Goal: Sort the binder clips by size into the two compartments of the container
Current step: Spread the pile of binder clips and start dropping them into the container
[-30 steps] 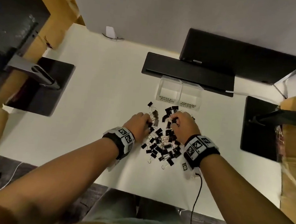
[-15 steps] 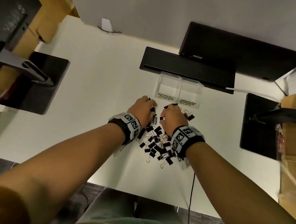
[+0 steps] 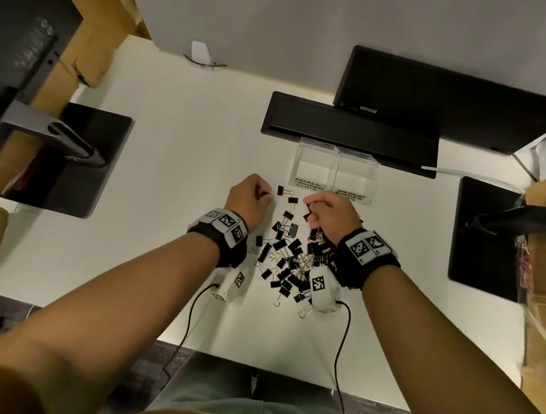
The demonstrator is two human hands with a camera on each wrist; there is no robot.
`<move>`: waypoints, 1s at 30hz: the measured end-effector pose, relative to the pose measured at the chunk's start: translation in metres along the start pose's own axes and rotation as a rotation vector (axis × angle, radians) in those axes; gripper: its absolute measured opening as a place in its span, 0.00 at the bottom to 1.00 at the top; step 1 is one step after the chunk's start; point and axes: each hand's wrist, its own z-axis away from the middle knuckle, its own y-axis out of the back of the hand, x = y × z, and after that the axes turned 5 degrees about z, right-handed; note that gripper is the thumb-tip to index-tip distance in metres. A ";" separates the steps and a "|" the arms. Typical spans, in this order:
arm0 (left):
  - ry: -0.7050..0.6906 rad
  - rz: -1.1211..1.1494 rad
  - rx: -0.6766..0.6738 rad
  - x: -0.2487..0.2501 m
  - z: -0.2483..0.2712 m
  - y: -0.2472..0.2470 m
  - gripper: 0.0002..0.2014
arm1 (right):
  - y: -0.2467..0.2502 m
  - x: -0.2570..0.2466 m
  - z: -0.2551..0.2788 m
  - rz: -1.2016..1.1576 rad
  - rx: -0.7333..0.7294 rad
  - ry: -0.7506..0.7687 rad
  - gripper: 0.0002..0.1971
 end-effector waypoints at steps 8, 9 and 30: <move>0.050 -0.131 -0.110 0.000 -0.005 0.004 0.15 | -0.026 -0.013 -0.011 0.445 -0.078 0.168 0.12; 0.036 -0.156 -0.112 0.002 -0.006 0.003 0.14 | -0.029 -0.012 -0.013 0.523 -0.099 0.193 0.14; 0.005 -0.469 -0.255 0.007 -0.019 -0.019 0.07 | 0.033 -0.043 -0.026 0.249 0.221 0.161 0.05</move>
